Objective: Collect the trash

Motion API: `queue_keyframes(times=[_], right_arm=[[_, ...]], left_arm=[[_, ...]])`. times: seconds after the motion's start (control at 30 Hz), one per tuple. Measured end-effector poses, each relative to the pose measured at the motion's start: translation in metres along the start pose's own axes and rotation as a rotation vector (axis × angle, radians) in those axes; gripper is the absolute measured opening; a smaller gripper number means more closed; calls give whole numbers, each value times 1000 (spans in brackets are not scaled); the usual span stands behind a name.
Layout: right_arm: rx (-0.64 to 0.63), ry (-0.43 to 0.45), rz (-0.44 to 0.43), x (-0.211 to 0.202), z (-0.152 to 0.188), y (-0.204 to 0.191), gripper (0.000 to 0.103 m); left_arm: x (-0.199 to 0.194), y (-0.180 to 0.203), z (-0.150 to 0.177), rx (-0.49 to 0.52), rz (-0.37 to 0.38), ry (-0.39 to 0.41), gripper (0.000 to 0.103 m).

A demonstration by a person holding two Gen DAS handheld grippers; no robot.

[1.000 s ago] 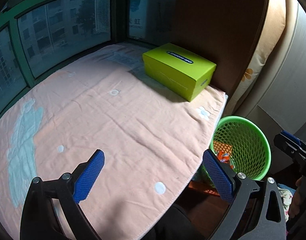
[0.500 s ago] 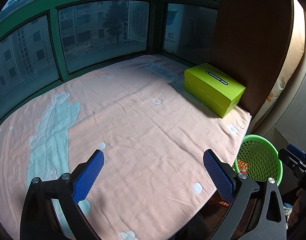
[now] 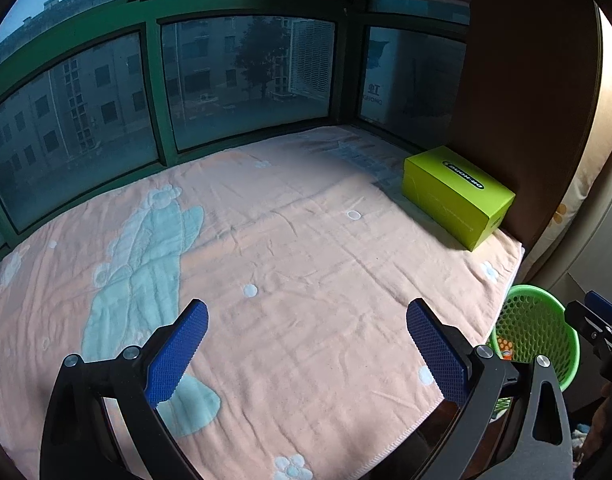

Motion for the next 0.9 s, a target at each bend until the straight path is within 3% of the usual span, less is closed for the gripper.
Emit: queue_keyframes(times=[0.17,0.9], right_arm=[[-8,12,-13,-2,-2,-8,95],[-25,17,-29,-2,0,-20,97]], left_arm=[[-6,-10,1,-24,-34,24,96],[-9,-16,17,-31,7,-20,96]])
Point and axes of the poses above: each gripper's, at about its wrist camera, not at the fingertips, and x roughly the way its jaws point, y to its right, z to its underside, the point moved 4 cm from there along x, roughly the way its jaws point, and after that the axes turned 10 degrees about -y, right-handed, at the moved point
